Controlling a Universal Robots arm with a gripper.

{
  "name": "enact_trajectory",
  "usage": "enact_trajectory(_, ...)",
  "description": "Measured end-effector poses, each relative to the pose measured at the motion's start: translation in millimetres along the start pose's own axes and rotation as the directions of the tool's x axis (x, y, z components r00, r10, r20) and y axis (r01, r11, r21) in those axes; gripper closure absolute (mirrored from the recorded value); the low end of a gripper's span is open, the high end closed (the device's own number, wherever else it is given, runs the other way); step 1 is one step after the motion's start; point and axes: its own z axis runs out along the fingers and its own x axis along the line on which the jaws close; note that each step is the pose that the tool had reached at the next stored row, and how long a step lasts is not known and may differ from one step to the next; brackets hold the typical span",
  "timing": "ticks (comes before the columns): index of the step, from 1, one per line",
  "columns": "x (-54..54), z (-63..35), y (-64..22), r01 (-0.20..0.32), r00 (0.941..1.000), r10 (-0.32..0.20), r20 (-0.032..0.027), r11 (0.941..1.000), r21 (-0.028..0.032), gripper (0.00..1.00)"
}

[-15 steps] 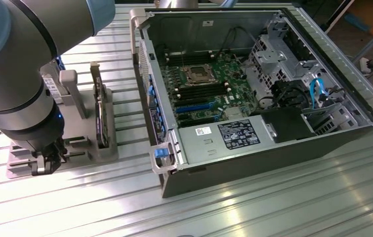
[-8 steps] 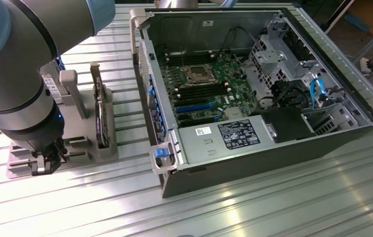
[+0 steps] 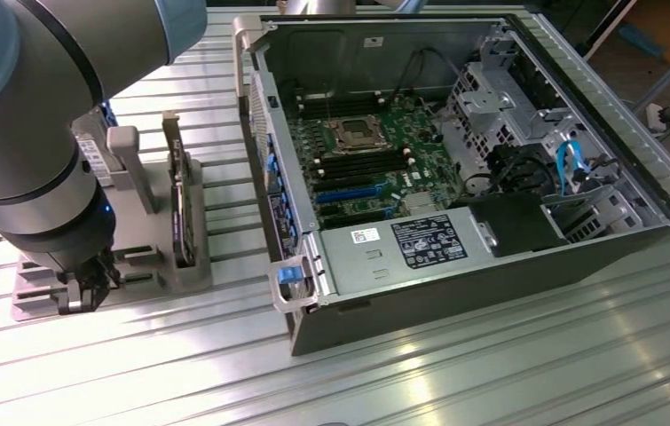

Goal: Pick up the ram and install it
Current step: 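Pick up the ram and move it above insertion slot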

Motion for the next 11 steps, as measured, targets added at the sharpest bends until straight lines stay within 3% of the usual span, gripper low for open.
enact_trajectory(11,0.0,0.0,0.0,0.003,1.0,-0.003,-0.0001,1.0,0.0,0.88)
